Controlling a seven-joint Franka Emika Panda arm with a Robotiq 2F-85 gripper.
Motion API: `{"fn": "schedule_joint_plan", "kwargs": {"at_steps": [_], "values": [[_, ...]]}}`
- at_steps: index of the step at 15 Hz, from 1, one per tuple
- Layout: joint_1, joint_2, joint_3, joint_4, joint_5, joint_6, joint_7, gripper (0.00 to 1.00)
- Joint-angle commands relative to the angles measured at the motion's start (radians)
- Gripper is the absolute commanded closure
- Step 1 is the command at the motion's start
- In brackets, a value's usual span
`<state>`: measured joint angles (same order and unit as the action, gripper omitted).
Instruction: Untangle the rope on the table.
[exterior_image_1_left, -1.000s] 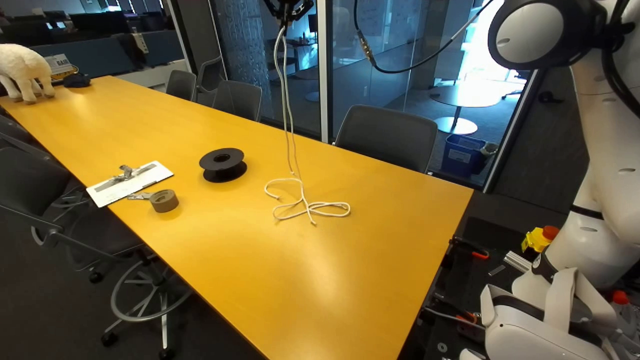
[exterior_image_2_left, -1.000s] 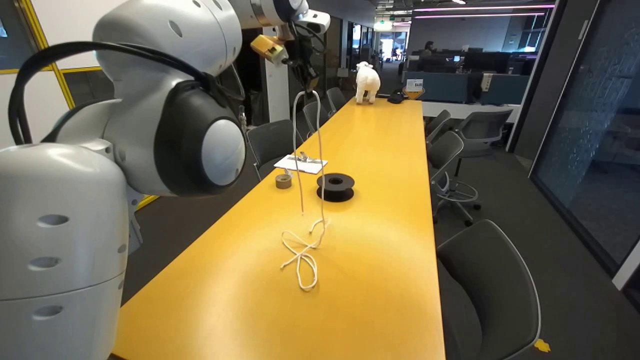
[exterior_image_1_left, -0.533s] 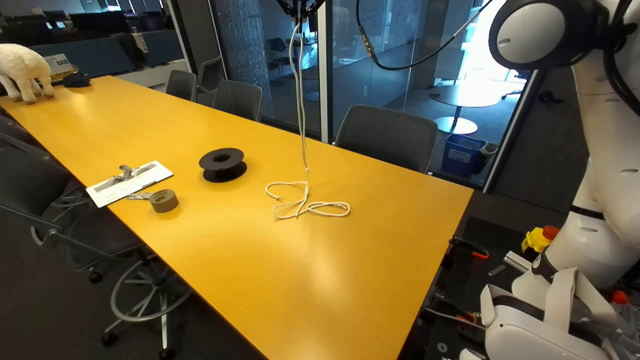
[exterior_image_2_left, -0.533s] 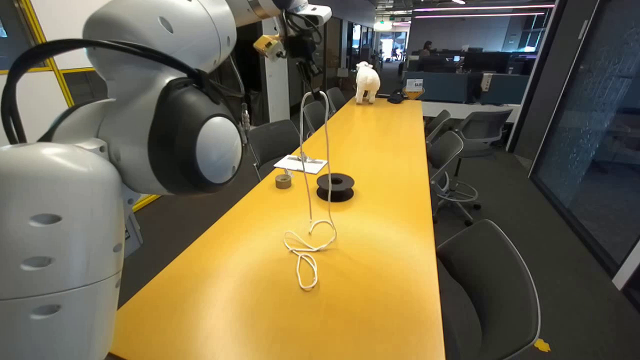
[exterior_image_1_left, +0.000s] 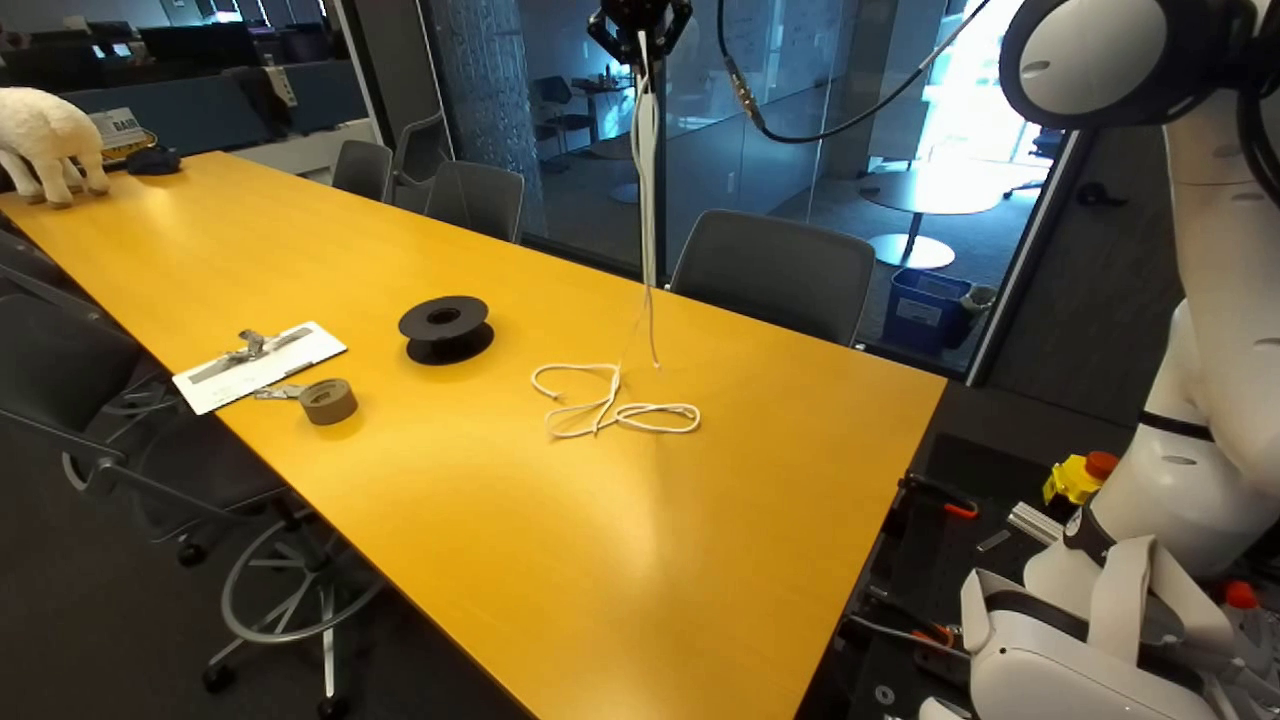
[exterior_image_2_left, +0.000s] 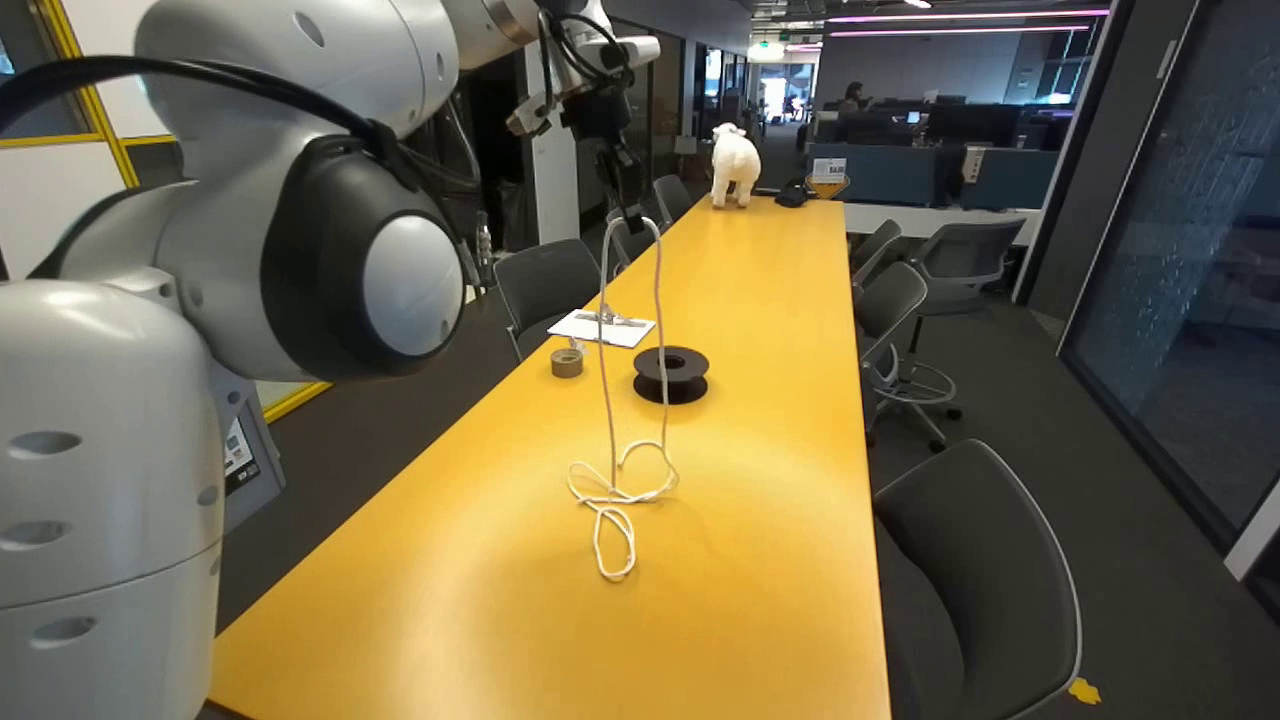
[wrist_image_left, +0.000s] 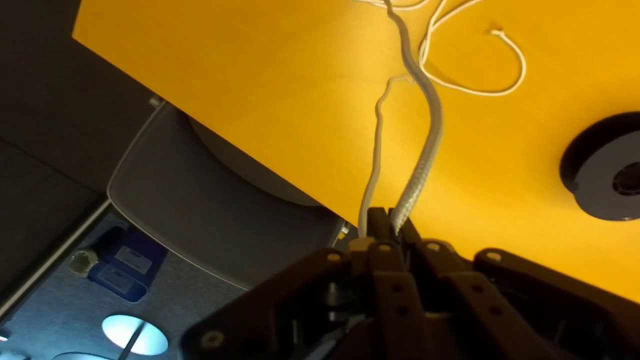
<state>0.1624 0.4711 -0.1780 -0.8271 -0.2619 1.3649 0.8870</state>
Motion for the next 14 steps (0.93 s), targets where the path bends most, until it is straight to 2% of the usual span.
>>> {"fn": "schedule_joint_plan", "kwargs": {"at_steps": [1,6,10,11,14], "values": [[-0.004,-0.102,0.002,-0.228,-0.012,0.031,-0.040,0.98],[-0.065,-0.170,-0.006,-0.484,-0.001,0.073,-0.137,0.98],[-0.141,-0.243,-0.021,-0.689,0.010,0.173,-0.234,0.98],[-0.179,-0.261,-0.003,-0.738,0.005,0.199,-0.258,0.98],[-0.244,-0.326,-0.013,-0.896,0.015,0.284,-0.384,0.98]]}}
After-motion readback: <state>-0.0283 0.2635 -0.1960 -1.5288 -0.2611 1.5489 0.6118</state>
